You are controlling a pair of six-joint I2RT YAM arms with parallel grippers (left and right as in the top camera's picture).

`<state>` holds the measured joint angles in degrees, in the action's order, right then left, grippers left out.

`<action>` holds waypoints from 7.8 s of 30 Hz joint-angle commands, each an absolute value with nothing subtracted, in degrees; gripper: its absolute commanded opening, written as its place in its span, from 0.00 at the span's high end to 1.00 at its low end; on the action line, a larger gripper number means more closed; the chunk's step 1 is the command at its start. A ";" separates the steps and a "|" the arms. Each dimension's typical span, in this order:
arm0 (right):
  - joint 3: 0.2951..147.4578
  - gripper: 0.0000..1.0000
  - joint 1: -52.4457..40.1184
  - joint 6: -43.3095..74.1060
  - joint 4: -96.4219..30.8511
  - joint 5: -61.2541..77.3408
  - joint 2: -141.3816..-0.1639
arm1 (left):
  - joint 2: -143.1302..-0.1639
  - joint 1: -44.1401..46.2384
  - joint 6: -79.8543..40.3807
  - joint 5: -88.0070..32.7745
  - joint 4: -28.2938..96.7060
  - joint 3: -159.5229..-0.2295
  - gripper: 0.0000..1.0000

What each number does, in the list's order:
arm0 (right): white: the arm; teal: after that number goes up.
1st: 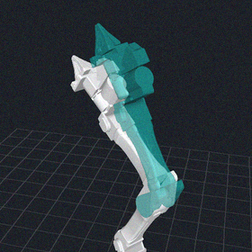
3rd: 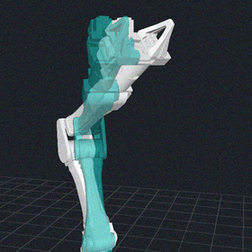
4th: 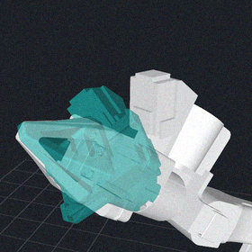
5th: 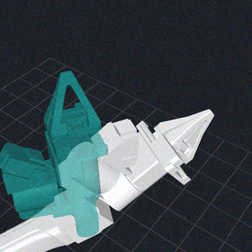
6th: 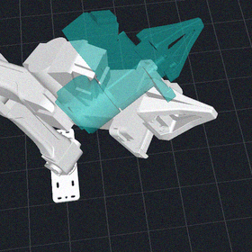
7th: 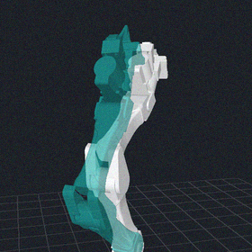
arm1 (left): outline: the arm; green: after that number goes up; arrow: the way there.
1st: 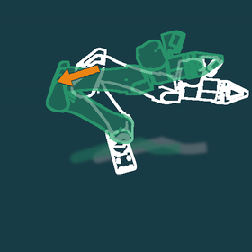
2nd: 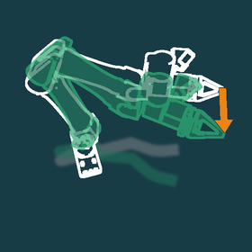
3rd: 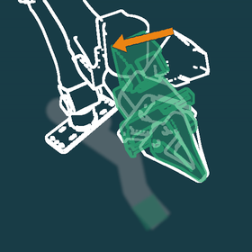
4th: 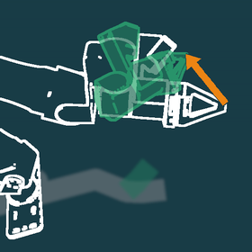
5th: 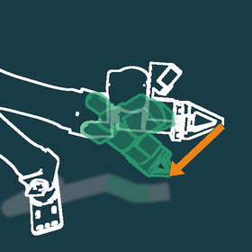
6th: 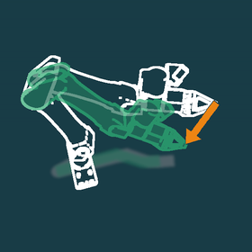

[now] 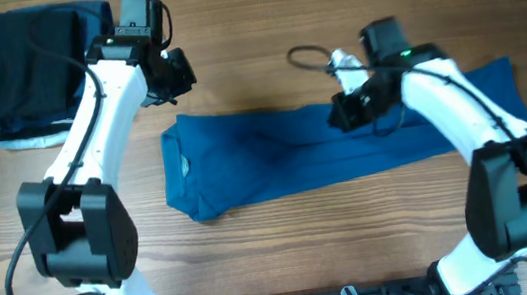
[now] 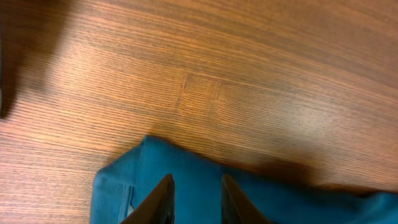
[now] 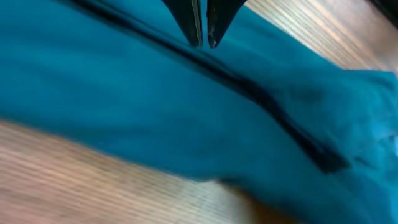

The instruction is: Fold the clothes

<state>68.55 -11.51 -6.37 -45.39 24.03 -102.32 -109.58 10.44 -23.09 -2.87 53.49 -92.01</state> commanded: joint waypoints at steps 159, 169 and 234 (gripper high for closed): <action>81.58 0.36 39.88 -19.55 -41.56 14.11 -114.80 | -112.84 10.48 -24.47 -3.38 64.12 -92.05 0.44; 81.28 0.82 39.72 -21.85 -40.40 16.78 -125.60 | -112.84 10.48 -24.47 -3.36 63.88 -92.05 0.43; 83.85 0.29 -3.36 -8.84 -69.49 20.78 -108.81 | -110.89 -0.12 -23.62 -5.50 60.03 -92.25 0.34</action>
